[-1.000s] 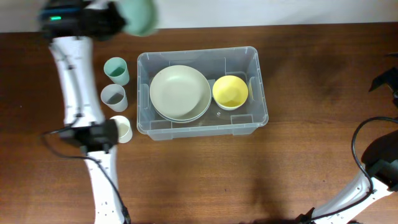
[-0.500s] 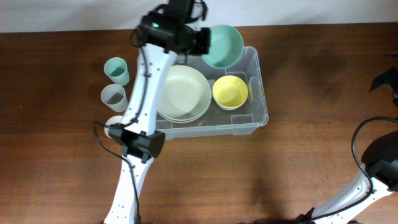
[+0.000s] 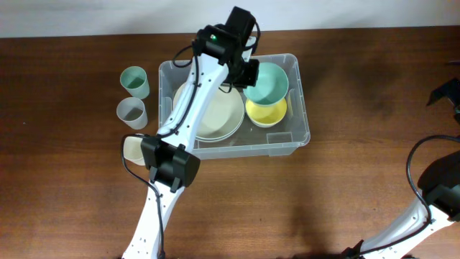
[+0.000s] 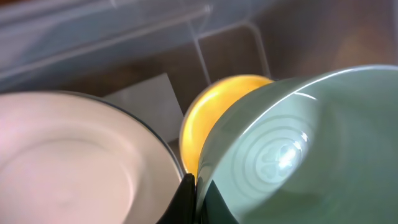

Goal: Pack container
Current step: 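Lower the mint bowl onto the yellow bowl and open the gripper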

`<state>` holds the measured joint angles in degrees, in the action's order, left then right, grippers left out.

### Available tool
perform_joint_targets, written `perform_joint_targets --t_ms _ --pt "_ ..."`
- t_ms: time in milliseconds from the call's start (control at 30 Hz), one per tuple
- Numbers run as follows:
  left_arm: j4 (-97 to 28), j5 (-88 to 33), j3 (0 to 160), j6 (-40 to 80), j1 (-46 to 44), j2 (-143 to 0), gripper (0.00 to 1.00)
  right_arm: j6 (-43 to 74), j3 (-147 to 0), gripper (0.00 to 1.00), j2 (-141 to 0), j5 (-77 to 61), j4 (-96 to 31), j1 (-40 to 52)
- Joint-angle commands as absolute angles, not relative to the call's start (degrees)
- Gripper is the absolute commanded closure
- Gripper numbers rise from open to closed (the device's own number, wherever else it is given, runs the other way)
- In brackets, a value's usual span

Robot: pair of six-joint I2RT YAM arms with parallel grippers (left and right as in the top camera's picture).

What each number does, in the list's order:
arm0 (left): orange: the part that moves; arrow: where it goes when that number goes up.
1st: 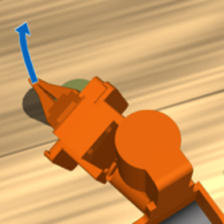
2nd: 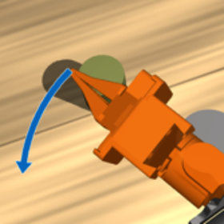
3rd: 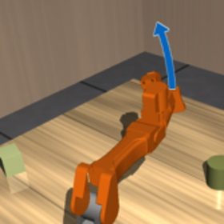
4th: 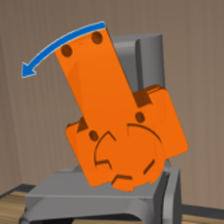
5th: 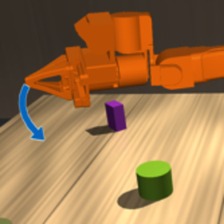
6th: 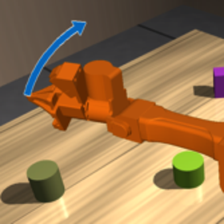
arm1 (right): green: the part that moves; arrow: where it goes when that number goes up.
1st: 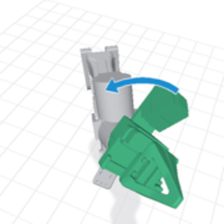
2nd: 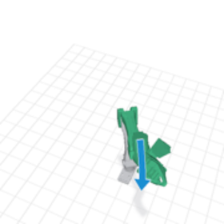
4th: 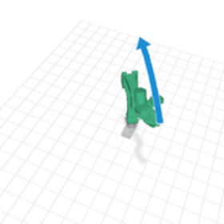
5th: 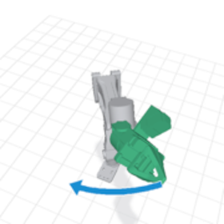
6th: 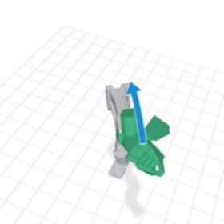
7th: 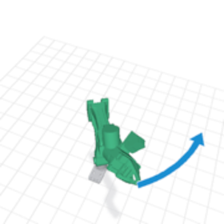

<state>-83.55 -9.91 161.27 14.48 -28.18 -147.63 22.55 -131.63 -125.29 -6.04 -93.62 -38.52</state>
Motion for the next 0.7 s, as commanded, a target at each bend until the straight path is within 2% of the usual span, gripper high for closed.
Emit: perform_joint_targets --t_ms 0,233,667 --pt "-83.64 -9.41 159.74 13.63 -29.82 -146.58 0.98 23.0 -131.41 0.01 -124.11 -5.76 -93.6 -38.28" --pt "-82.04 -8.43 155.89 13.61 -31.14 -146.67 0.94 23.0 -131.41 0.01 -124.11 -5.76 -93.6 -38.28" --pt "-80.99 -4.69 154.54 13.61 -30.85 -146.67 0.93 23.0 -131.41 0.01 -124.11 -5.76 -93.6 -38.28"
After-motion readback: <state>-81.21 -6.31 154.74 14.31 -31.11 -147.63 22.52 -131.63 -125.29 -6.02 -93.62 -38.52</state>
